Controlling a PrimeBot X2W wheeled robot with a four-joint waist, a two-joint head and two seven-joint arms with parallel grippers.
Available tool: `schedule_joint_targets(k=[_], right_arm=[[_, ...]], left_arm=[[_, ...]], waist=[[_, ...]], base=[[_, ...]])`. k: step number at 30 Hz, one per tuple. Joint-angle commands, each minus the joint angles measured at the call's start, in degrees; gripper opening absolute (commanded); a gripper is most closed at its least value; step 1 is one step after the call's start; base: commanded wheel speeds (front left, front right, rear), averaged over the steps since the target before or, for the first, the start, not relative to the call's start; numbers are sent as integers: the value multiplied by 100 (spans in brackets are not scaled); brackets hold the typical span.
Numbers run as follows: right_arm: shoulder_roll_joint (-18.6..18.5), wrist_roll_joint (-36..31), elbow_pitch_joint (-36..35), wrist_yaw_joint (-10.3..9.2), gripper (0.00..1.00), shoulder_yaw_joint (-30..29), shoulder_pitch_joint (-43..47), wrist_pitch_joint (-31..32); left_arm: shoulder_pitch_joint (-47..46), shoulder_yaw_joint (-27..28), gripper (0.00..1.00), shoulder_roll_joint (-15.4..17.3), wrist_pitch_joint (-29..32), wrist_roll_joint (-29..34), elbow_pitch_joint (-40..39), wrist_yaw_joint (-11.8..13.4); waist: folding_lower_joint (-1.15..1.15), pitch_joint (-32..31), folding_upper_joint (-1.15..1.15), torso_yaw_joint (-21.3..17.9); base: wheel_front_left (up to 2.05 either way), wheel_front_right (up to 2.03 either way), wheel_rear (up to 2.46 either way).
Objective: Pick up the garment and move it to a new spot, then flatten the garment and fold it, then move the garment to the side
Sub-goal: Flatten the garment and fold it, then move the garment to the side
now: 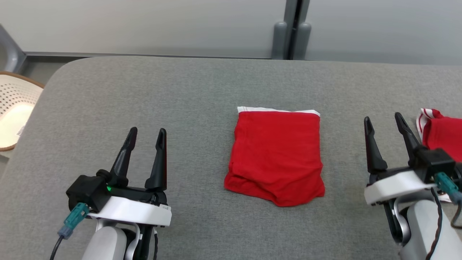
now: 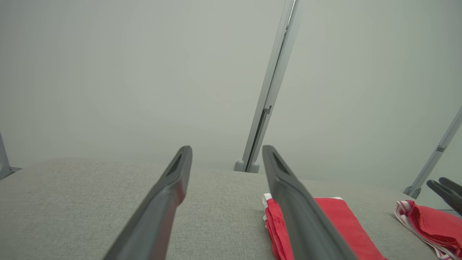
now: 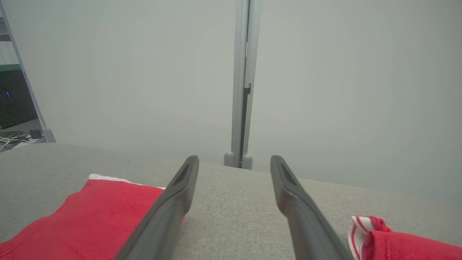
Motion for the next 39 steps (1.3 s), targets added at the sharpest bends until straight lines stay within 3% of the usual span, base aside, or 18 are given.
schedule_joint_targets(k=[1,10,24,34,39], right_arm=[[95,-106,-161,-1,100,-113,188,-25],[462,-113,-855,-2,100,-560,898,-17],[536,20,-875,-1,100,-569,1006,-17],[533,808,-498,-2,100,366,756,410],[534,1322,-126,-1,100,400,451,782]], left_arm=[[-73,53,100,22,-8,-7,-30,16],[-117,70,100,21,-8,531,39,44],[2,45,100,21,-8,585,73,65],[-59,-200,100,21,-8,455,63,44],[-171,-299,100,22,-8,351,51,72]], waist=[[0,74,0,-118],[0,194,0,-370],[0,144,0,-328],[0,271,0,36],[0,501,0,325]], base=[[0,0,0],[0,0,0],[0,0,0],[0,0,0],[0,0,0]])
